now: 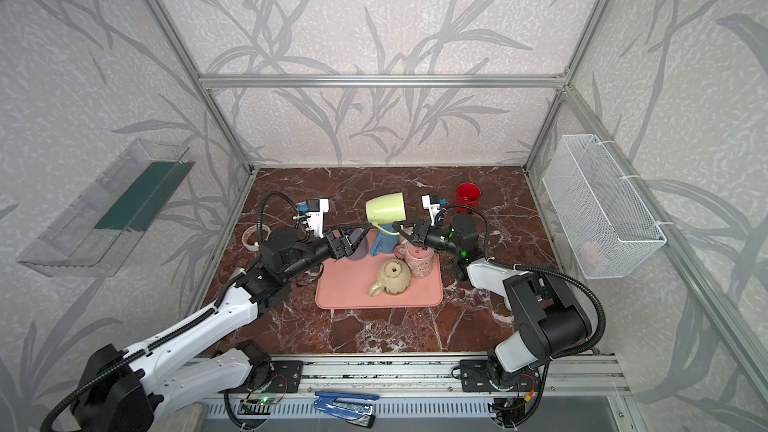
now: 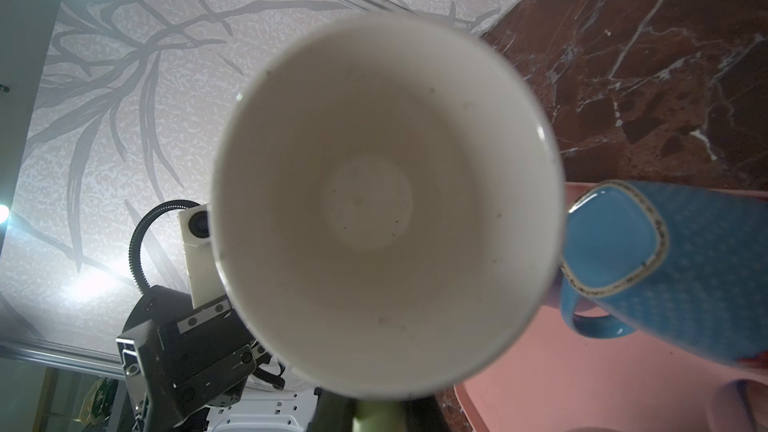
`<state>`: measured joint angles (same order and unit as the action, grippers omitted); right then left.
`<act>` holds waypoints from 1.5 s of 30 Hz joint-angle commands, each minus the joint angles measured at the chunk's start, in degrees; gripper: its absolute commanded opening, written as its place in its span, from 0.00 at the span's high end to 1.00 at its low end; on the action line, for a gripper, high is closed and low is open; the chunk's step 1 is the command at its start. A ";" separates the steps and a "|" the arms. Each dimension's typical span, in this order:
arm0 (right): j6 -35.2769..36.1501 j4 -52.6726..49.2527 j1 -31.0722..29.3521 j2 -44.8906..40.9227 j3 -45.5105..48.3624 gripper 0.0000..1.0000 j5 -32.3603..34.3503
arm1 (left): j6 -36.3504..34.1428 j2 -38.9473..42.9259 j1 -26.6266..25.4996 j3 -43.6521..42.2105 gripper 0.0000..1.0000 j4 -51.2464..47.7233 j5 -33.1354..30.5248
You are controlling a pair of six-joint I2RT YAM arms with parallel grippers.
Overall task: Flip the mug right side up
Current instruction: 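Release the green mug with the left gripper while the right gripper carries it away, then lower the green mug upright beside the red mug with the right gripper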
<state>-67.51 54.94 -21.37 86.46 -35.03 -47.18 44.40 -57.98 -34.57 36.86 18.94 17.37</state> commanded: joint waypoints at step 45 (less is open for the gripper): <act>60.99 -85.81 1.14 3.81 -48.53 1.00 48.52 | -23.54 9.99 -0.19 16.52 0.00 -61.86 -19.44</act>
<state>-9.15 -31.81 -20.60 89.45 -79.35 -1.91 23.44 -48.10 -34.54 53.52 -40.32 -0.19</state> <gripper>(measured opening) 0.152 0.995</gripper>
